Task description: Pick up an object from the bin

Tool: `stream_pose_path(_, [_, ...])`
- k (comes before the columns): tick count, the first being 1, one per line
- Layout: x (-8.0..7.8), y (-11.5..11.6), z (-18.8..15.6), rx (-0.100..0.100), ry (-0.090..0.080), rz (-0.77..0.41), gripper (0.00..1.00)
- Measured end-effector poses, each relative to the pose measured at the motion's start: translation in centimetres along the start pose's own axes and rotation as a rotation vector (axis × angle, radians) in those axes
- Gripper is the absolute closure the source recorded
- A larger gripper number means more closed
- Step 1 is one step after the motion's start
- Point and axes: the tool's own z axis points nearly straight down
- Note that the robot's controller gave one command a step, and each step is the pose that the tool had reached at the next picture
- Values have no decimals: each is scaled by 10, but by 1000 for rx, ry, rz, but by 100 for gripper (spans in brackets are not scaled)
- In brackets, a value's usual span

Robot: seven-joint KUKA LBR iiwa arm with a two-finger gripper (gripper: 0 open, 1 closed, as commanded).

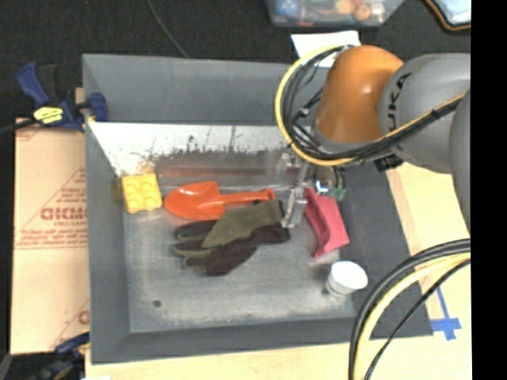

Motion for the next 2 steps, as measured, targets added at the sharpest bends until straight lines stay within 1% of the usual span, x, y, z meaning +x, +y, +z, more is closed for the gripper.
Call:
stream_pose_path(1, [11,46,54,-3,21,11,0])
stream_pose_path(2, [6,45,88,-1,-10,86,0])
